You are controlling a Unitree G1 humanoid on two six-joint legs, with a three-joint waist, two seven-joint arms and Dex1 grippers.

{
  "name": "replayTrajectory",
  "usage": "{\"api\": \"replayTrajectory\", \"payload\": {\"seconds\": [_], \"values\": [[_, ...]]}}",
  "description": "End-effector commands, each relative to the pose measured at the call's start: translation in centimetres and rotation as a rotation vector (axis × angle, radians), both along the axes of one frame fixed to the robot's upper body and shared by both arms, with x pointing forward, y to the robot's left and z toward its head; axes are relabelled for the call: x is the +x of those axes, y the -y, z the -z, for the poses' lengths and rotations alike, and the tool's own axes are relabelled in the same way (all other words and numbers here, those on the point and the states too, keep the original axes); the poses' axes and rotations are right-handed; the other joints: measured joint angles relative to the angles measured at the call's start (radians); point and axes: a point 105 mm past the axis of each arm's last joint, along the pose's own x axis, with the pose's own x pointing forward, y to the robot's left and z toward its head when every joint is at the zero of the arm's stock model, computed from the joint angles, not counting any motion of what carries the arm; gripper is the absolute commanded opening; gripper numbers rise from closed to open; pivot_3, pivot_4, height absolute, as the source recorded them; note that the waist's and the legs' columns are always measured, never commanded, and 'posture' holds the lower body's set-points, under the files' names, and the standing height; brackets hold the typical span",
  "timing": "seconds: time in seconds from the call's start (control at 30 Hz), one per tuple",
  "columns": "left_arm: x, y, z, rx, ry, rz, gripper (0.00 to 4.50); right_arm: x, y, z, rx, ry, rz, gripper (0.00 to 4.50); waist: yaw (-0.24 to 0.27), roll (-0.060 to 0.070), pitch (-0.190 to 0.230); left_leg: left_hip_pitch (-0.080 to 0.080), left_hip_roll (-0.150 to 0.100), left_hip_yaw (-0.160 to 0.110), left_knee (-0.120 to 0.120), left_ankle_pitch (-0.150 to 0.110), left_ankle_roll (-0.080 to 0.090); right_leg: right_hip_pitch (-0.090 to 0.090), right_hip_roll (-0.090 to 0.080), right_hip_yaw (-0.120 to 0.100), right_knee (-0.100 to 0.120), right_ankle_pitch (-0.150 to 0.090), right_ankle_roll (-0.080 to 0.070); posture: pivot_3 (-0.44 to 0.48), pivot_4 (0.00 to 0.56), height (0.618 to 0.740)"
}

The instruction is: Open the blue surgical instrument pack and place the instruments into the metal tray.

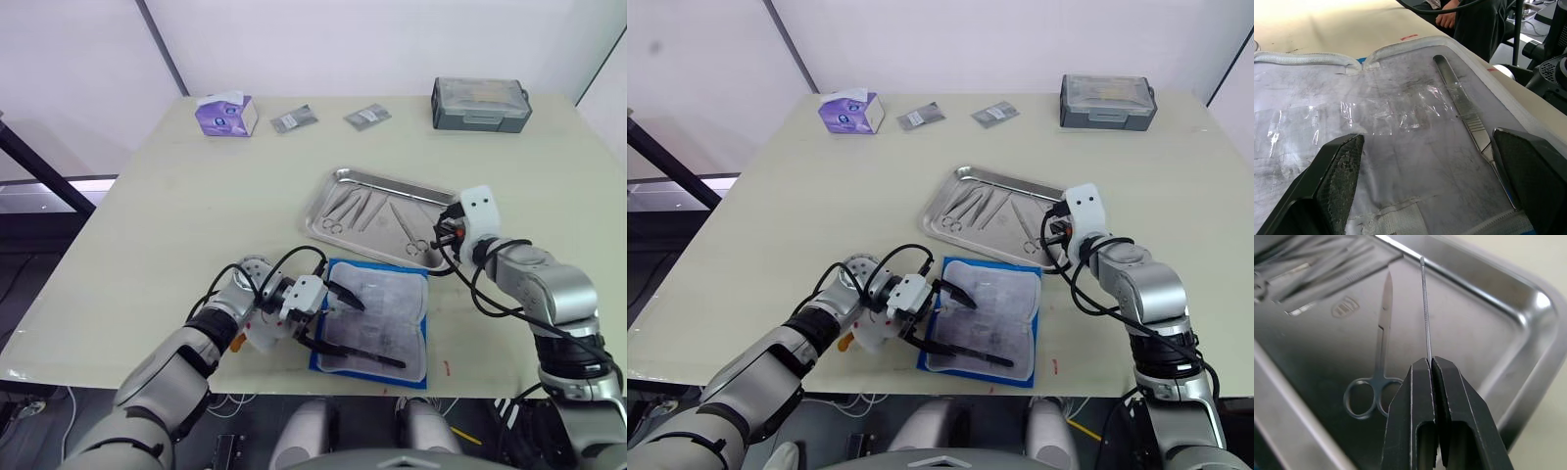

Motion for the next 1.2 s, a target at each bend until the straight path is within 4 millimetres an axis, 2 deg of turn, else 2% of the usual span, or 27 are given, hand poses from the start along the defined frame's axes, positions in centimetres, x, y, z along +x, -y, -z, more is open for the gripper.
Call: {"api": "replayTrajectory", "payload": {"seconds": [0.03,0.3,0.43,0.47,0.53,0.57,0.73,0.87,1.0,1.1,1.2], "values": [[-2.8,-2.0,4.5,0.191,-0.132,0.049,4.5,0.6,-0.4,-0.8,0.003,0.036,-0.009,0.03,0.0,0.0,0.0,0.0,0.0,0.0,0.0,0.0,0.0,0.0,0.0,0.0,0.0,0.0,0.0,0.0,0.15,0.734],[-2.9,-2.0,4.4,0.187,-0.13,0.05,4.5,0.9,-0.5,-0.4,0.037,0.027,0.006,0.03,0.0,0.0,0.0,0.0,0.0,0.0,0.0,0.0,0.0,0.0,0.0,0.0,0.0,0.0,0.0,0.0,0.15,0.734],[-2.8,-2.1,4.3,0.185,-0.127,0.052,4.5,1.1,-0.8,-2.1,0.05,0.117,-0.014,1.13,-0.001,0.0,0.0,0.0,0.0,0.0,0.0,0.0,0.0,0.0,0.0,0.0,0.001,0.0,0.0,0.0,0.15,0.734],[-2.8,-2.1,4.2,0.185,-0.126,0.052,4.5,0.9,-0.8,-2.6,0.057,0.139,-0.032,1.82,-0.001,0.0,0.0,0.0,0.0,0.0,0.0,0.0,0.0,0.0,0.0,0.0,0.001,0.0,0.0,0.0,0.15,0.734],[-2.8,-2.2,4.2,0.186,-0.123,0.055,4.5,0.6,-0.8,-3.2,0.07,0.166,-0.045,2.66,-0.002,0.0,0.0,0.0,0.0,0.0,0.0,0.0,0.0,0.0,0.0,0.0,0.001,0.0,0.0,0.0,0.15,0.734],[-2.8,-2.2,4.1,0.187,-0.122,0.056,4.5,0.5,-0.8,-3.4,0.068,0.181,-0.05,2.93,-0.002,0.0,0.0,0.0,0.0,0.0,0.0,0.0,0.0,0.0,0.0,0.0,0.001,0.0,0.0,0.0,0.15,0.734],[-2.7,-2.5,3.8,0.197,-0.11,0.067,4.5,-1.5,-1.5,-4.7,0.083,0.257,-0.195,2.93,-0.004,0.0,0.001,0.0,0.0,0.0,0.0,0.0,0.0,0.0,0.001,0.0,0.001,0.0,0.0,0.0,0.15,0.734],[-2.7,-3.0,3.7,0.222,-0.1,0.084,4.5,-4.9,-1.5,-3.4,0.051,0.25,-0.355,2.93,-0.003,-0.003,0.003,-0.001,0.0,-0.003,0.0,0.0,0.0,-0.001,0.002,-0.001,0.0,-0.001,0.0,0.0,0.15,0.734],[-2.8,-3.3,3.7,0.235,-0.098,0.098,4.5,-8.2,-2.7,-3.0,0.086,0.256,-0.532,2.93,-0.018,-0.004,0.006,-0.001,0.001,-0.002,0.0,0.0,0.0,-0.001,0.003,0.001,0.001,-0.001,-0.001,0.0,0.15,0.734],[-2.9,-3.5,3.8,0.252,-0.092,0.118,4.5,-11.4,-3.9,-2.1,0.092,0.225,-0.697,2.93,-0.024,-0.006,0.008,0.001,0.001,-0.003,0.0,0.0,0.0,0.0,0.004,0.001,0.004,-0.001,-0.001,0.0,0.15,0.734],[-2.9,-3.6,3.8,0.256,-0.09,0.123,4.5,-13.6,-4.7,-1.0,0.097,0.178,-0.803,2.93,-0.025,-0.009,0.01,0.001,0.002,-0.003,0.0,0.0,0.0,0.0,0.004,0.001,0.004,-0.002,-0.002,0.0,0.15,0.734]]}}
